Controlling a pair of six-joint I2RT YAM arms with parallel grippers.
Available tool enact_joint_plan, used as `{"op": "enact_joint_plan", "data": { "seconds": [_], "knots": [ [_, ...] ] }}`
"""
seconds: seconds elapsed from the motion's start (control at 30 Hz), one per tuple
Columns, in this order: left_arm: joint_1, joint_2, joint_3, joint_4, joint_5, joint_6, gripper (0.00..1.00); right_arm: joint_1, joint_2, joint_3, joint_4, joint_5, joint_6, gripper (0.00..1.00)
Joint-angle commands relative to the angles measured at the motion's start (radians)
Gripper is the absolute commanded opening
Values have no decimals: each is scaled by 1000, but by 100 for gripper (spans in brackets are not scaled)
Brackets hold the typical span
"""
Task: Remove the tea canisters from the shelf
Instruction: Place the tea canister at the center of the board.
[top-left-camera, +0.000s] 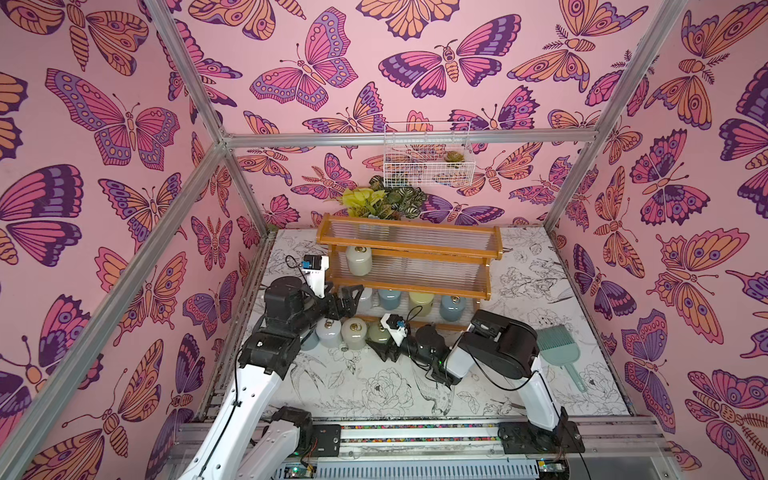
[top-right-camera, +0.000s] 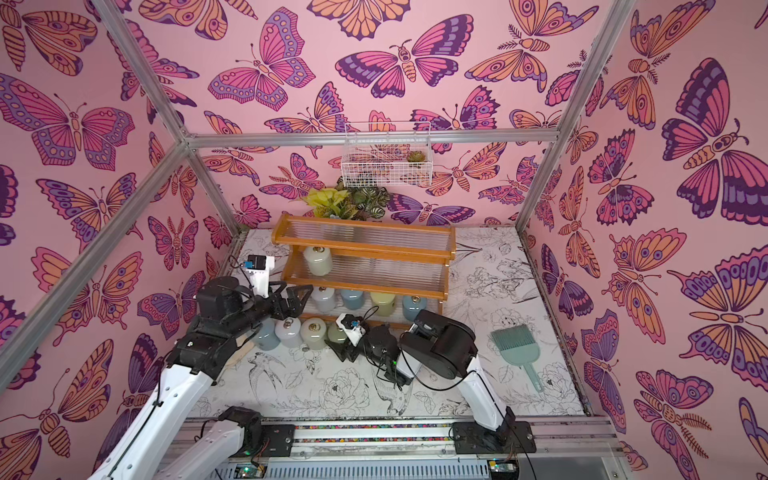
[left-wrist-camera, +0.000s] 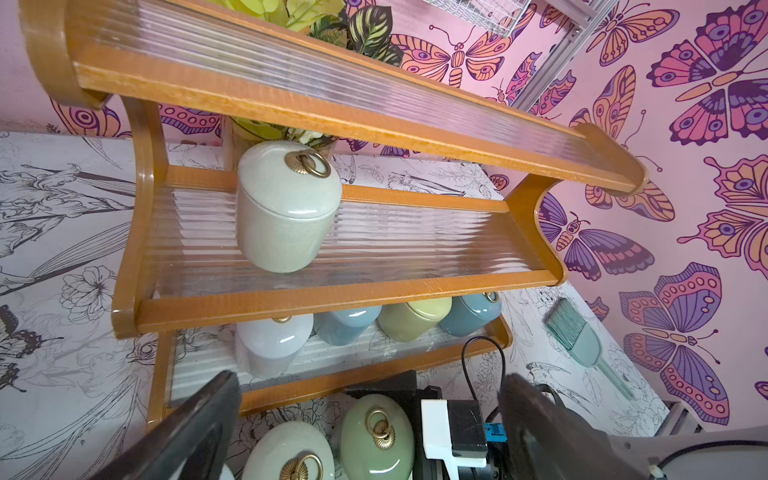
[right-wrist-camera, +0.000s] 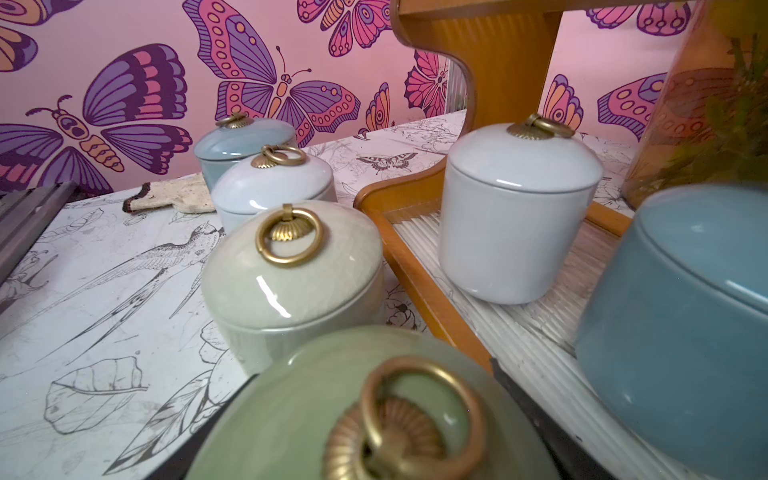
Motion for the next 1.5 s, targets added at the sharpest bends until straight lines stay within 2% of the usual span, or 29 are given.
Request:
{"op": "enact_joint_plan", "data": {
  "seconds": [0.0,0.33,0.4,0.43,0.73,0.93,1.17,1.47],
  "knots": [
    [-5,-34,6,-19,-14,-1,100,4,14,3,27,13,24,85],
    [-5,-57,-3,-26,-18,-1,100,4,-51,-14,26,23,-4,91],
    [-6,-57,-4,-23,-16,1,100,4,-75,-27,26,38,-10,94],
    [-5,-57,-3,-22,-13,1,100,5,-89,-34,26,47,-17,99],
    [-5,-41,-10,-12,-21,-2,100,3,-241,-97,26,77,-41,99],
    [-5,-31,-12,-2,-77,-27,100,3,-368,-111,2,109,-49,99],
    [-5,-50,-2,7,-93,-31,100,-5,-454,53,-278,169,-52,99],
    [-5,-55,-2,7,-61,-26,100,-54,-349,308,-459,140,-68,99]
  ]
}}
